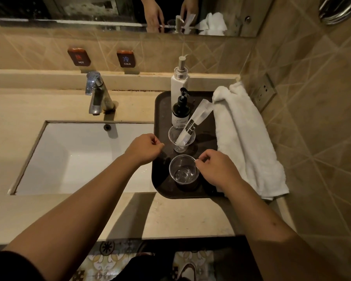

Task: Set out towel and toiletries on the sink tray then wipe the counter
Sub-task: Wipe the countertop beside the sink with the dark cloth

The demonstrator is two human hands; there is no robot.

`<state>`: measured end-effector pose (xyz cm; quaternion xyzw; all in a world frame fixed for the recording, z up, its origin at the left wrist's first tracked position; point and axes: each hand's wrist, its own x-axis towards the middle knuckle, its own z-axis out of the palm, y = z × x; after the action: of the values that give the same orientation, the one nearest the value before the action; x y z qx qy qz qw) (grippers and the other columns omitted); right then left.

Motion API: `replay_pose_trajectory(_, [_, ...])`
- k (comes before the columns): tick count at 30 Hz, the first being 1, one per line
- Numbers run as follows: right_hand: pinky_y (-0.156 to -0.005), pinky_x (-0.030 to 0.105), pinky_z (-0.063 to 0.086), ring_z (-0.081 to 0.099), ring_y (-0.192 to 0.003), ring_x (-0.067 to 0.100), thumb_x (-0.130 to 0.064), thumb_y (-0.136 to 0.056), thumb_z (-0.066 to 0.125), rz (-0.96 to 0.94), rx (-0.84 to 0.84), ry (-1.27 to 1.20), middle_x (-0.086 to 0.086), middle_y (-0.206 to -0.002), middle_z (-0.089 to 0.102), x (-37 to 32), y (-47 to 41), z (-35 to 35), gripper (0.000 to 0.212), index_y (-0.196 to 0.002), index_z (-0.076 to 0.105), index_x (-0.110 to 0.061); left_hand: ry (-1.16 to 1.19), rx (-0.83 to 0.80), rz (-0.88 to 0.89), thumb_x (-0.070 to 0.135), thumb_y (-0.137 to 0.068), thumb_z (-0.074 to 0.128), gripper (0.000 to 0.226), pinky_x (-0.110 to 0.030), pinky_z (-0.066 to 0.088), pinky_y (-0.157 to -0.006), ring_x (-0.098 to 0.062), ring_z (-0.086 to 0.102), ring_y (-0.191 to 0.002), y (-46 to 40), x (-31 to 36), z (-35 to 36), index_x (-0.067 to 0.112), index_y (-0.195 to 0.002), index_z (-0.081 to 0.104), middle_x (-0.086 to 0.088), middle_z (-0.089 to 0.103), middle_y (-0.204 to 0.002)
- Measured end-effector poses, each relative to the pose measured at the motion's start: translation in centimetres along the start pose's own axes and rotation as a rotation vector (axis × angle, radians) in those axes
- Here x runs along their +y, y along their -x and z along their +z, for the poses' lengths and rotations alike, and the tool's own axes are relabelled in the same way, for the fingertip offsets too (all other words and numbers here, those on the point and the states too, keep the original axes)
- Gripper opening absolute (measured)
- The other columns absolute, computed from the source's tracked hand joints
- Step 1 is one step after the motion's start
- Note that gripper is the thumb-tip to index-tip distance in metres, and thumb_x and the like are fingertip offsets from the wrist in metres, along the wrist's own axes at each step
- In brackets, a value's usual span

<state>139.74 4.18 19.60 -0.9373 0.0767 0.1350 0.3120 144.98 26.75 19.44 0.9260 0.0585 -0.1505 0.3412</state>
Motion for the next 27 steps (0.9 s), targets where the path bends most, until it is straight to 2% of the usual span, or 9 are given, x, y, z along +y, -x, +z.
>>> replay_pose_trajectory(2, [-0.068, 0.027, 0.050, 0.060, -0.077, 0.008, -0.037, -0.094, 0.063, -0.026, 0.018, 0.025, -0.010, -0.085, 0.064, -0.7, 0.2, -0.6, 0.013, -0.100, 0.065, -0.026, -0.065, 0.020, 0.000, 0.034, -0.095, 0.060, 0.017, -0.022, 0.042, -0.060, -0.013, 0.059, -0.075, 1.3, -0.7, -0.8, 0.018, -0.089, 0.062, -0.001, 0.064, -0.084])
replay_pose_trajectory(6, [-0.068, 0.025, 0.048, 0.059, -0.078, 0.007, -0.037, -0.096, 0.062, -0.112, 0.032, 0.076, -0.007, -0.092, 0.066, -2.7, 1.0, -1.7, 0.012, -0.101, 0.062, -0.027, -0.160, 0.067, -0.040, 0.039, -0.095, 0.061, 0.021, -0.030, 0.051, -0.077, -0.017, 0.063, -0.087, 5.1, -2.4, -3.1, 0.019, -0.102, 0.063, -0.003, 0.068, -0.101])
replay_pose_trajectory(8, [-0.063, 0.023, 0.045, 0.059, -0.077, 0.007, -0.038, -0.096, 0.061, -0.186, 0.021, 0.092, -0.005, -0.091, 0.067, -4.1, 1.5, -2.0, 0.012, -0.098, 0.062, -0.026, -0.203, 0.080, -0.062, 0.041, -0.094, 0.061, 0.027, -0.030, 0.049, -0.079, -0.017, 0.062, -0.091, 7.6, -3.7, -4.4, 0.018, -0.108, 0.064, -0.003, 0.069, -0.107])
replay_pose_trajectory(10, [-0.064, 0.026, 0.048, 0.060, -0.076, 0.007, -0.038, -0.097, 0.060, -0.257, -0.003, 0.100, -0.003, -0.089, 0.067, -5.7, 2.1, -2.0, 0.013, -0.097, 0.062, -0.025, -0.228, 0.091, -0.096, 0.042, -0.093, 0.061, 0.029, -0.028, 0.047, -0.078, -0.015, 0.061, -0.089, 10.3, -5.1, -5.8, 0.018, -0.110, 0.064, -0.002, 0.070, -0.109])
replay_pose_trajectory(16, [-0.079, 0.036, 0.056, 0.062, -0.087, 0.016, -0.041, -0.096, 0.060, -0.474, -0.064, 0.182, 0.000, -0.106, 0.064, -11.1, 5.0, 0.3, 0.026, -0.113, 0.064, -0.022, -0.282, 0.141, -0.217, 0.048, -0.091, 0.060, 0.030, -0.030, 0.050, -0.077, -0.013, 0.062, -0.091, 19.1, -10.1, -9.5, 0.024, -0.108, 0.064, 0.004, 0.070, -0.105])
replay_pose_trajectory(20, [-0.073, 0.032, 0.048, 0.056, -0.086, 0.014, -0.046, -0.097, 0.056, -0.569, -0.131, 0.292, 0.001, -0.120, 0.063, -14.5, 7.2, 3.6, 0.036, -0.123, 0.062, -0.022, -0.251, 0.144, -0.271, 0.049, -0.090, 0.060, 0.032, -0.028, 0.050, -0.077, -0.009, 0.062, -0.090, 23.8, -13.7, -11.4, 0.026, -0.112, 0.063, 0.007, 0.068, -0.105])
replay_pose_trajectory(25, [-0.074, 0.030, 0.050, 0.059, -0.086, 0.015, -0.049, -0.094, 0.057, -0.633, -0.203, 0.388, -0.001, -0.115, 0.062, -19.0, 11.0, 9.5, 0.035, -0.118, 0.063, -0.025, -0.198, 0.163, -0.281, 0.050, -0.089, 0.062, 0.028, -0.022, 0.044, -0.070, -0.004, 0.059, -0.086, 28.3, -19.3, -13.9, 0.030, -0.108, 0.061, 0.011, 0.064, -0.099])
replay_pose_trajectory(27, [-0.074, 0.030, 0.051, 0.060, -0.085, 0.014, -0.050, -0.092, 0.057, -0.643, -0.206, 0.416, -0.003, -0.111, 0.064, -21.1, 12.6, 12.1, 0.033, -0.114, 0.065, -0.026, -0.165, 0.185, -0.286, 0.051, -0.088, 0.063, 0.027, -0.022, 0.047, -0.072, -0.003, 0.061, -0.087, 29.8, -21.9, -15.1, 0.031, -0.107, 0.061, 0.013, 0.063, -0.097])
